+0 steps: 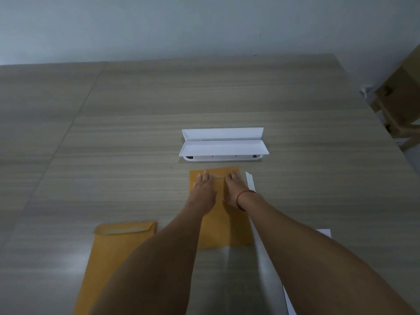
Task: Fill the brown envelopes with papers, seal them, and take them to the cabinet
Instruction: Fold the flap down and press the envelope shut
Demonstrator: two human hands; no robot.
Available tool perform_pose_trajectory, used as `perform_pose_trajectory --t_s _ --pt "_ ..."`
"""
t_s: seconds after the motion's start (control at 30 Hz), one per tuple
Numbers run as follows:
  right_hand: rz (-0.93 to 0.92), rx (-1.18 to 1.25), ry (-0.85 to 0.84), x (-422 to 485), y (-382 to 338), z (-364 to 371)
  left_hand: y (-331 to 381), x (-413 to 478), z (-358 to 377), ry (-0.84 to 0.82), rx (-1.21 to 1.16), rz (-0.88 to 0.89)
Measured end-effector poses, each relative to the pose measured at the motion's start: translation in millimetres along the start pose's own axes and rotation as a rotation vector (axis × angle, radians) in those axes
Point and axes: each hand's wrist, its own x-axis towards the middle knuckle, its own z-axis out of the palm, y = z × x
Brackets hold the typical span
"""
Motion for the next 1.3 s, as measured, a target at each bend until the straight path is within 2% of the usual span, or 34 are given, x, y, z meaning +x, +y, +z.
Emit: perform_pose_trajectory --t_s 0.17,0.3,0.6,0.77,1.03,1.17,1.3 --pt "0.026 0.000 0.019 10 1 -5 0 17 -7 0.001 0.016 0.032" --pt "0.000 -0.020 0.058 -9 3 -8 7 -3 -6 0.019 -0.012 0.026" --pt "-0.076 -0.144 0.065 -93 -40 8 -14 -99 -22 0.091 0.002 -0.164" --pt "-0.146 -0.145 0.010 -124 -88 59 -69 -171 -11 0.139 -0.010 -0.287" --pt "-0.133 0.087 -0.064 -149 -159 141 -157 -245 2 0.092 -0.090 -0.534" --pt "0.023 0.224 0.013 -143 -179 166 -194 -256 8 0.068 -0.097 -0.558" --pt "0.219 0.550 0.116 -133 -190 183 -204 -258 15 0.116 -0.101 -0.564"
